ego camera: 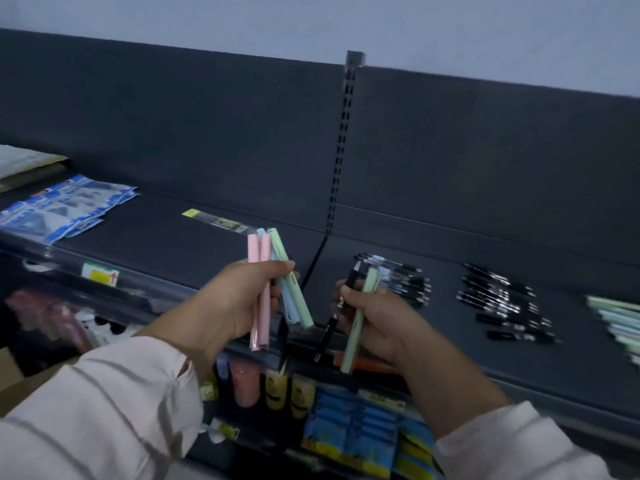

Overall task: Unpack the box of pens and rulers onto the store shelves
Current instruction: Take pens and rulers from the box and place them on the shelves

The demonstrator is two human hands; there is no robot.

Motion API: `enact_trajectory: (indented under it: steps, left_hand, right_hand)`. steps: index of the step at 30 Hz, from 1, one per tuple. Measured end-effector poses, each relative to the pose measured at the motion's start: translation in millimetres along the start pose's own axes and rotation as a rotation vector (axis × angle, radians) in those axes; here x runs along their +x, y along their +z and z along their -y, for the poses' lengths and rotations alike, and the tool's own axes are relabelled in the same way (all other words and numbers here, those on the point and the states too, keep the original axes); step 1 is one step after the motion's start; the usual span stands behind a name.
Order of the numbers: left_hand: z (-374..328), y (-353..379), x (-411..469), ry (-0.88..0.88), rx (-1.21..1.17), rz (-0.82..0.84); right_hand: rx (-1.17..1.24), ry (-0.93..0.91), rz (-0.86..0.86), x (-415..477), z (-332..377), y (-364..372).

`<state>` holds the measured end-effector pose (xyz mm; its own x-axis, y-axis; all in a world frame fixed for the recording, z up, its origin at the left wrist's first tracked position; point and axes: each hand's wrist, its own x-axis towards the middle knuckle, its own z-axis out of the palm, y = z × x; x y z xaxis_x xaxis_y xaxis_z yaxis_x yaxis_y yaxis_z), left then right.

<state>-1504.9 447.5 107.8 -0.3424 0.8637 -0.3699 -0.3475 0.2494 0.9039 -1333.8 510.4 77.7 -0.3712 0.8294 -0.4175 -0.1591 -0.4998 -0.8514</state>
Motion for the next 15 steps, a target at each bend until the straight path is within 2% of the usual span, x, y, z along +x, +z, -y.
enact_trajectory:
  steps: [4, 11, 15]
  left_hand:
    - [7.5, 26.7, 7.0, -0.027, 0.064, 0.068]
    - [8.9, 60.5, 38.4, -0.087, 0.127, 0.170]
    - [5.2, 85.7, 57.6, -0.105, 0.177, 0.270]
  right_hand:
    - [0.184, -0.002, -0.221, 1.1, 4.4, -39.8]
    - [0.262, -0.039, -0.458, 10.0, 10.0, -91.8]
    - [0.211, -0.032, -0.609, 1.0, 22.8, -124.1]
